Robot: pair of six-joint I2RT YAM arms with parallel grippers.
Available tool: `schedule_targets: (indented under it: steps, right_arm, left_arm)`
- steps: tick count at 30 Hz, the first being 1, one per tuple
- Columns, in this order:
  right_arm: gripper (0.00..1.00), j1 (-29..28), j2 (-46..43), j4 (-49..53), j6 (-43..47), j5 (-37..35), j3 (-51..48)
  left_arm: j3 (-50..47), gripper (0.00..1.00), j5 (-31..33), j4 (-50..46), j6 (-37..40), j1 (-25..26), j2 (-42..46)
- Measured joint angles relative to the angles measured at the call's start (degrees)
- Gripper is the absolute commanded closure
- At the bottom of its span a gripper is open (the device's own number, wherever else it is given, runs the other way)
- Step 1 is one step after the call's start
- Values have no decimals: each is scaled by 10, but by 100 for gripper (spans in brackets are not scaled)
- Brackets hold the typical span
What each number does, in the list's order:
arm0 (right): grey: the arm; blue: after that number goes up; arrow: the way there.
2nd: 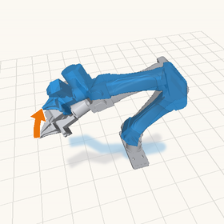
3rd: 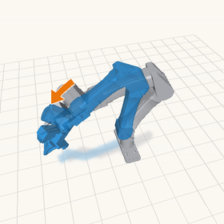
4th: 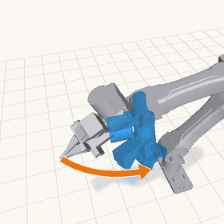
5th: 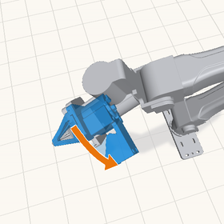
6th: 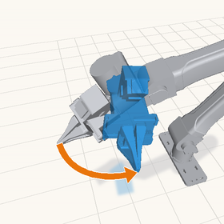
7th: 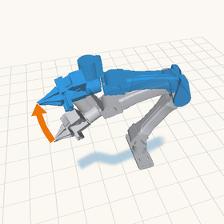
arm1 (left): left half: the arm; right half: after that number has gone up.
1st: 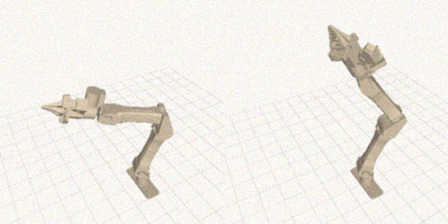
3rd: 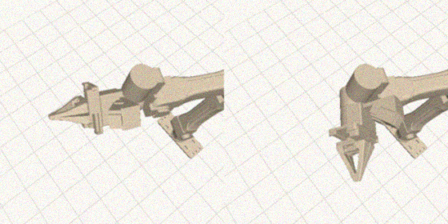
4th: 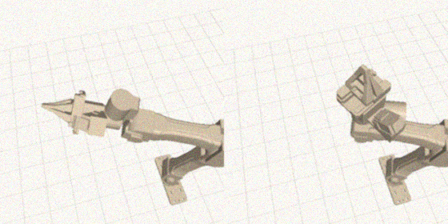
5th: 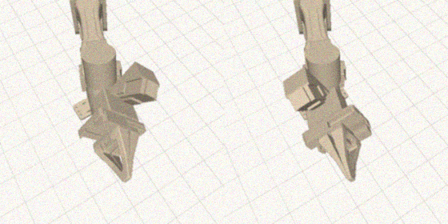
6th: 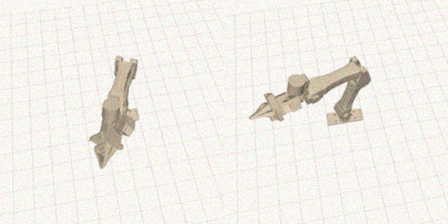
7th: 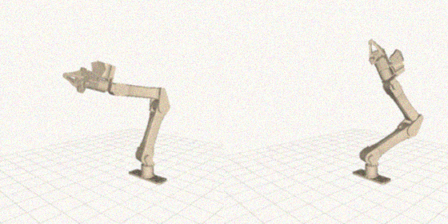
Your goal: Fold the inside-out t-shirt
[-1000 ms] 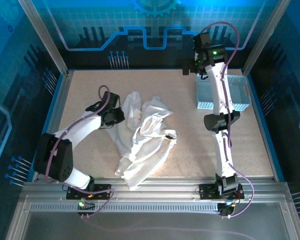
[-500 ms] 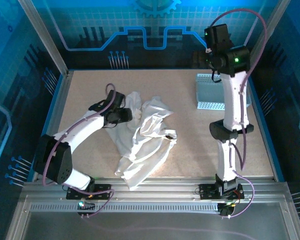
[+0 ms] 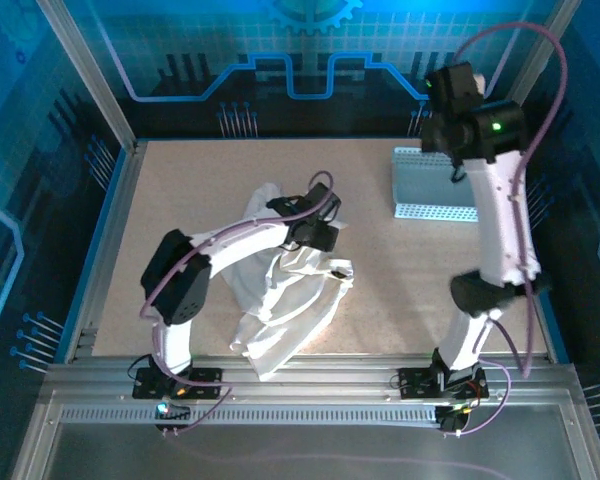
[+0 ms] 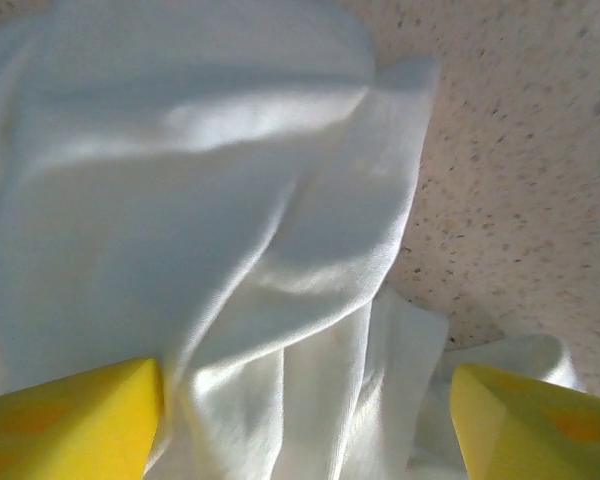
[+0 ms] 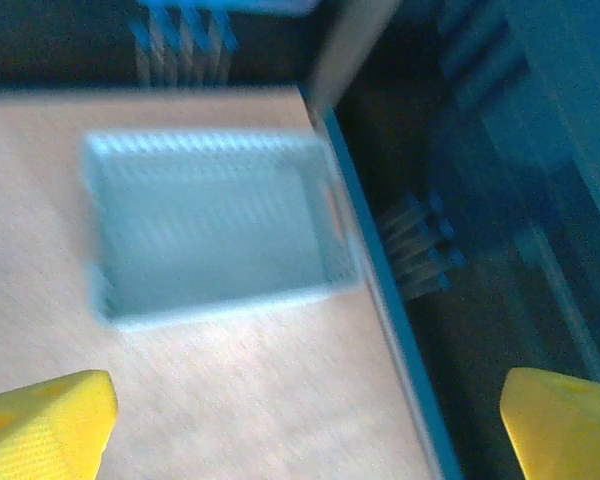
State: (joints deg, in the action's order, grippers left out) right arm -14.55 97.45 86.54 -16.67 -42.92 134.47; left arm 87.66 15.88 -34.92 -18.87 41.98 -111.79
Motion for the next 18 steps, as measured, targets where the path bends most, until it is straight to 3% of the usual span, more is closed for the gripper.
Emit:
schedule_targets:
  steps: [4, 8, 13, 18]
  right_arm:
    - [0, 46, -222, -147, 35, 141, -355]
    - [0, 76, -368, -261, 34, 285, -545]
    - [0, 66, -409, -405, -8, 410, -697]
    - [0, -46, -398, -479, -71, 421, -852]
  left_arm:
    - [29, 18, 25, -26, 6, 3, -44]
    - [64, 23, 47, -48, 12, 3, -68]
    - [94, 36, 76, -63, 21, 6, -94]
    - [124, 51, 94, -80, 25, 5, -133]
